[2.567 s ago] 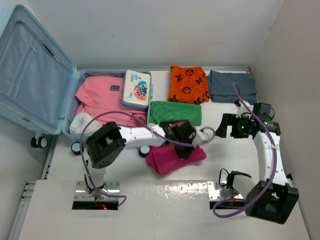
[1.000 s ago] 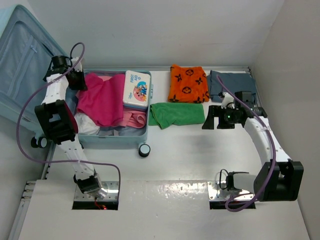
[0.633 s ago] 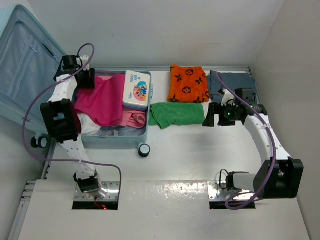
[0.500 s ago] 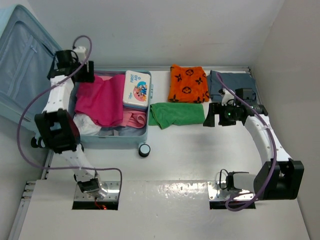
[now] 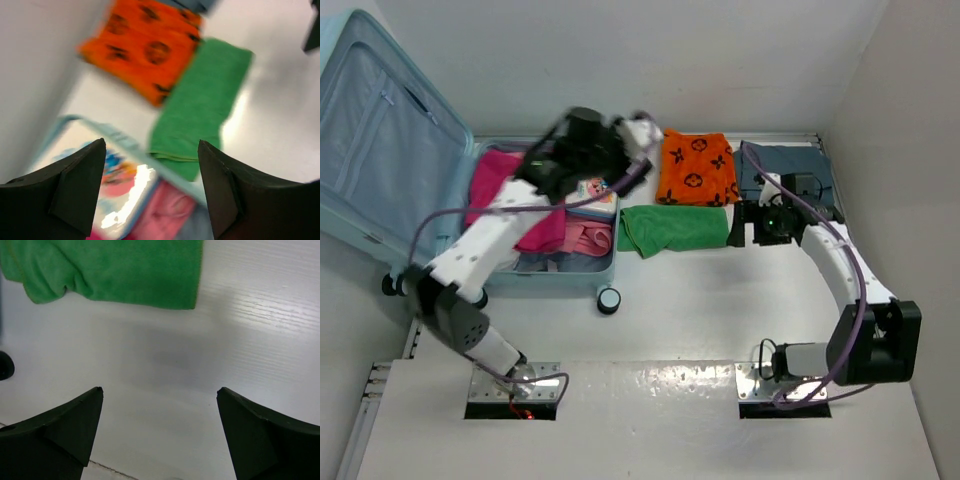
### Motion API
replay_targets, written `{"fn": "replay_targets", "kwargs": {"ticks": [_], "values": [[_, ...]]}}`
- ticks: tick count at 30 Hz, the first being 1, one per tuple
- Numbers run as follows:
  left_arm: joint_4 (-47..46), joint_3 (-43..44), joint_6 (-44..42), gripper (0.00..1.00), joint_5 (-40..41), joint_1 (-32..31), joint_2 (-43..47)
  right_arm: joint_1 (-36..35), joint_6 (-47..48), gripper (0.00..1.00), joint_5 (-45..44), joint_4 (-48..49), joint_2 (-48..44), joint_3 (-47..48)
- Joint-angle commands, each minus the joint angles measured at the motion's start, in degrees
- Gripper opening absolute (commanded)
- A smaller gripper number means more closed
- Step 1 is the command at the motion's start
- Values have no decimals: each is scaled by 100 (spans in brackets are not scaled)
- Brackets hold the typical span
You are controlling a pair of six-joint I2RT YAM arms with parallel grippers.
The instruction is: Pack the luggage
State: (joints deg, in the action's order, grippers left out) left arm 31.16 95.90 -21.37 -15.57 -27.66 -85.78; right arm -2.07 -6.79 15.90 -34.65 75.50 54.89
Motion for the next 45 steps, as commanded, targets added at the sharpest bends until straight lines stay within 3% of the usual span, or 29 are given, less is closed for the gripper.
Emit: {"fn": "replay_targets", "kwargs": {"ticks": [1, 3, 6, 7, 11, 14, 15, 18, 29, 40, 44, 45], "values": [[523, -142, 218, 76, 808, -931, -991, 528, -437, 94, -78, 135, 43, 259], [470, 252, 693, 74, 881, -1100, -1483, 882, -682, 96, 18, 38, 87, 267], [470, 1026, 2045, 72, 802, -1154, -2415, 1506, -920, 96, 202, -252, 87, 250], [392, 1219, 2840, 72, 801, -1154, -2783, 1612, -912, 96, 307, -296, 44, 154], [6, 2028, 4312, 79, 1826, -1277, -3514, 2043, -834, 96, 554, -323, -185, -75], [-846, 2135, 4780, 91, 2259, -1119, -3744, 2140, -737, 96, 800, -402, -308, -163], [-970, 2457, 4782, 98, 2330, -1014, -4014, 2184, -632, 96, 905, -437, -334, -181], [-1041, 3257, 4651, 99, 2174, -882, -4552, 2193, -544, 96, 1081, -437, -475, -260], [-1507, 3383, 4660, 99, 2612, -460, -5730, 2202, -323, 96, 1257, -472, -537, -172], [-2218, 2953, 5608, 99, -427, -354, -6082, 2210, -315, 94, 1503, -586, -265, 48], [-2421, 2891, 5661, 81, -728, -354, -6082, 2211, -297, 93, 1662, -665, -98, 275], [-2421, 2830, 5583, 65, -728, -354, -6082, 2210, -323, 93, 1714, -657, -36, 294]]}}
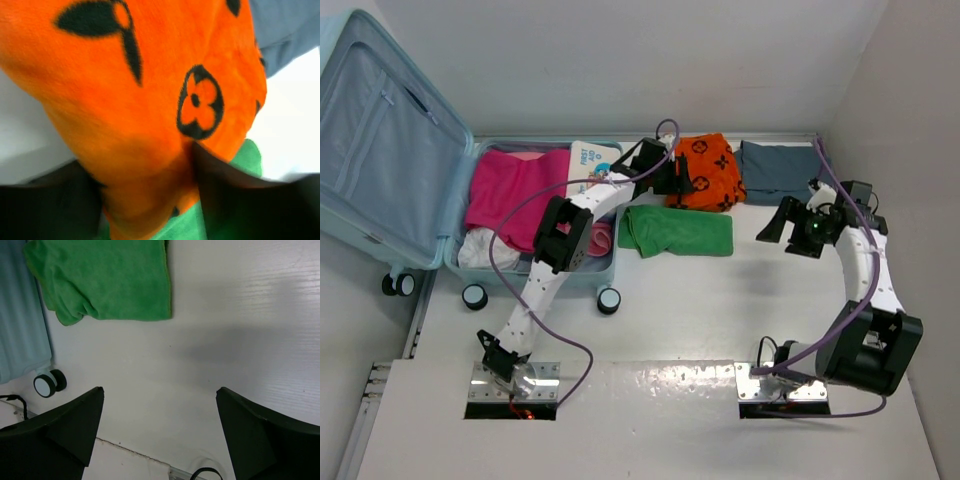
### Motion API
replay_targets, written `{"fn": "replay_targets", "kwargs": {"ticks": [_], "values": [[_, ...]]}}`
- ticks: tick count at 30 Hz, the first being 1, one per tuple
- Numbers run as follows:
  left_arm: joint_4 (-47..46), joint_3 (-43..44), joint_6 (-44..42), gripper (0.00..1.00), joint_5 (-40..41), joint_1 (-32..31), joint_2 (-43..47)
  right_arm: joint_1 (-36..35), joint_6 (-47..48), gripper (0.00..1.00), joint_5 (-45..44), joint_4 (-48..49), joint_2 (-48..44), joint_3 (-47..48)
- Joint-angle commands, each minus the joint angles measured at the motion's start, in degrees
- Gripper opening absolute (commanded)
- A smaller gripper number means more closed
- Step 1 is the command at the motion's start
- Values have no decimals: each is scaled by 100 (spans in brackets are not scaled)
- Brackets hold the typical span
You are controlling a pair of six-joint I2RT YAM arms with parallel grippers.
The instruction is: Pack the luggage
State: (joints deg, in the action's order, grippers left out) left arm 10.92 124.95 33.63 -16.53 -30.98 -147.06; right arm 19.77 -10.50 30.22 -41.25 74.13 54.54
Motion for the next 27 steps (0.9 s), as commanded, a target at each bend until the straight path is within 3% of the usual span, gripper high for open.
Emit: {"fn": "replay_targets", "kwargs": {"ticks": [1, 2, 3, 7, 14, 18, 21, 26, 27], "values": [[-397, -76, 83, 56, -632, -22, 125, 27, 48, 92, 309, 3, 128, 338], [-284, -76, -109, 47, -553, -22, 247, 27, 57, 92, 327, 47, 180, 399], [-222, -76, -111, 30, -553, -22, 327, 10, 127, 91, 353, 56, 207, 417], [-81, -23, -418, 0, -605, -22, 861, -87, -57, 89, 406, 214, 269, 408], [340, -136, -813, 0, -1229, -22, 2259, -474, -119, 89, 388, 390, 365, 382], [717, -716, -1138, 0, -1650, -22, 3007, -641, -145, 88, 353, 434, 418, 425], [1455, -823, -1498, 0, -2317, 206, 3200, -799, -154, 88, 345, 443, 480, 522], [2001, -1883, -2508, 0, -4134, 741, 3921, -939, -136, 88, 318, 460, 550, 636], [2655, -1956, -2858, 0, -4321, 830, 4035, -975, -154, 88, 309, 452, 541, 636]]}}
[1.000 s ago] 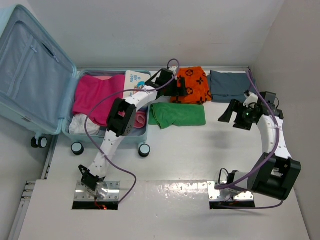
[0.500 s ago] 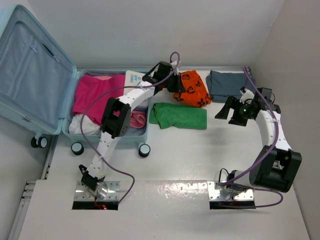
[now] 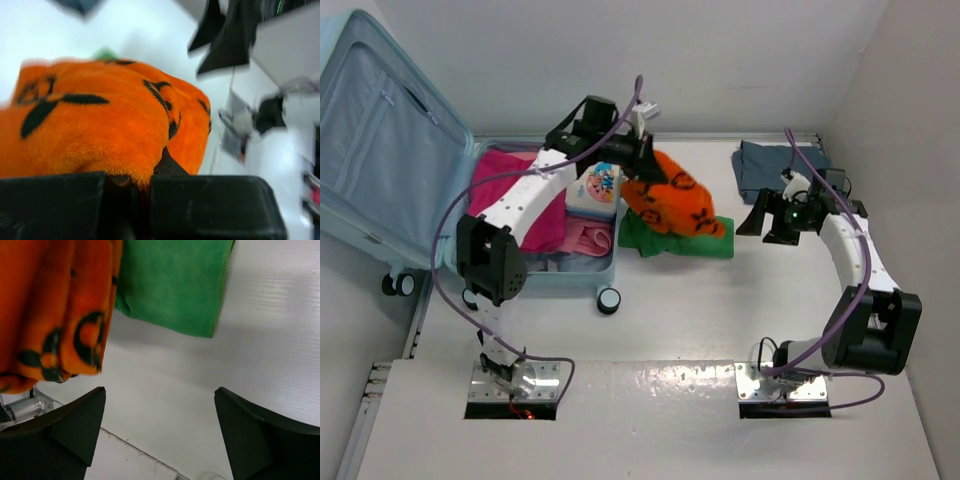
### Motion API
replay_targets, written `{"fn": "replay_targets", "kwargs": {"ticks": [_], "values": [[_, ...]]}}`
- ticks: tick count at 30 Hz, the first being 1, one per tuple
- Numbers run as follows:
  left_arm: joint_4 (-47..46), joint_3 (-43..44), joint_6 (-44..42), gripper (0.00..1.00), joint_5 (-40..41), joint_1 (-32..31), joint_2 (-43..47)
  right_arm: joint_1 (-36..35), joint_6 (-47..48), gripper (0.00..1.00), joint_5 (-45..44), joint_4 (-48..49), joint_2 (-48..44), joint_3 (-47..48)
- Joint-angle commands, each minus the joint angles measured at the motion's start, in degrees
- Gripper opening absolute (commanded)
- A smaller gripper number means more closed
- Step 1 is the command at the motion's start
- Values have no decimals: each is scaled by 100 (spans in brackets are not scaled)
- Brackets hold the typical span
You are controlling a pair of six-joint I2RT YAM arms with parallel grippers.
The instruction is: Pack the luggage
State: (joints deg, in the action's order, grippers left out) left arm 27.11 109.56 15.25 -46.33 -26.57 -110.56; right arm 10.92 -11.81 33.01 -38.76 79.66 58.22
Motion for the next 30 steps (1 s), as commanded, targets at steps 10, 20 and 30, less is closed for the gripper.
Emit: {"fn": "replay_targets", "kwargs": {"ticks": [10, 20, 30], "values": [[4768, -1050, -5784, 0, 174, 2093, 791, -459, 30, 88, -14, 203, 23, 348], [4768, -1552, -7272, 0, 2328, 3007, 493, -1012, 12, 88, -181, 246, 103, 471], [3547, -1261, -8563, 0, 4006, 3227, 378, -1206, 118, 88, -313, 176, 147, 542]]}}
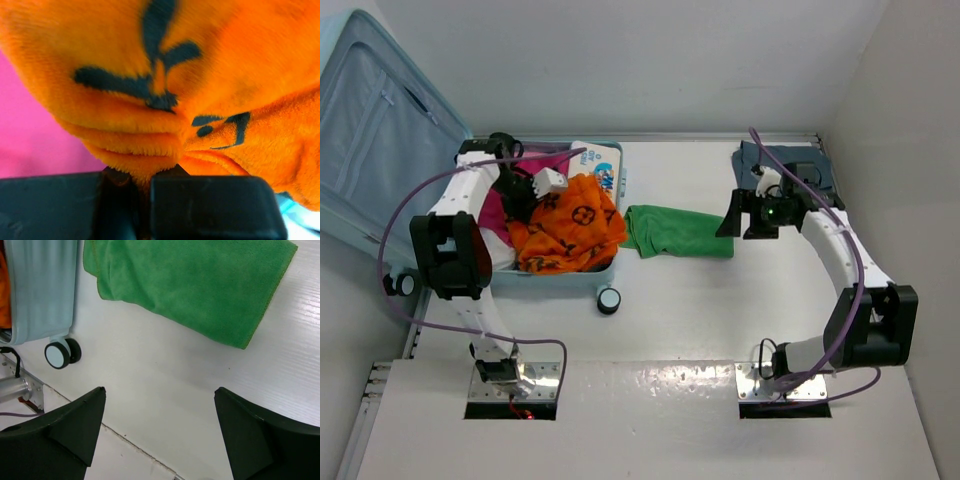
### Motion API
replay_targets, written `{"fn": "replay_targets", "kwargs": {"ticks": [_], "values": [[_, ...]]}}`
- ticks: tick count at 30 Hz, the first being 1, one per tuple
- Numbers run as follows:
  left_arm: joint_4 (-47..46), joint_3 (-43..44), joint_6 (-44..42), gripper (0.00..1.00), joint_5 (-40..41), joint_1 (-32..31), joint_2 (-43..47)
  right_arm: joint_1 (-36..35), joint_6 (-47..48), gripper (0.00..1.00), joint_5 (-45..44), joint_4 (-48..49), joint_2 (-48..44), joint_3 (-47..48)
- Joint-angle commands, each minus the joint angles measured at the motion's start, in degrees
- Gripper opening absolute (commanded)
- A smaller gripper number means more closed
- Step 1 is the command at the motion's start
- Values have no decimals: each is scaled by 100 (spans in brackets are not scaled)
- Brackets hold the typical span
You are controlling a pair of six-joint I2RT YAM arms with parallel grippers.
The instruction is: Pack the luggage
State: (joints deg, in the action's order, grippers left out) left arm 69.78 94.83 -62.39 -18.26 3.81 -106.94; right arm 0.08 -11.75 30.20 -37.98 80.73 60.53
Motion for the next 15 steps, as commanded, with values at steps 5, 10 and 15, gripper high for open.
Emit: {"fn": "replay_targets", "kwargs": {"ticks": [5, 10, 15], "values": [[-1526, -586, -1907, 0, 1510, 313, 295, -131, 216, 88, -84, 27, 66, 337], [-2117, -1343, -2645, 0, 1579, 252, 752, -122, 199, 88, -84, 10, 118, 354], [-2871, -2135, -2744, 2, 1580, 120, 1218, -113, 234, 88, -66, -17, 180, 477]]}}
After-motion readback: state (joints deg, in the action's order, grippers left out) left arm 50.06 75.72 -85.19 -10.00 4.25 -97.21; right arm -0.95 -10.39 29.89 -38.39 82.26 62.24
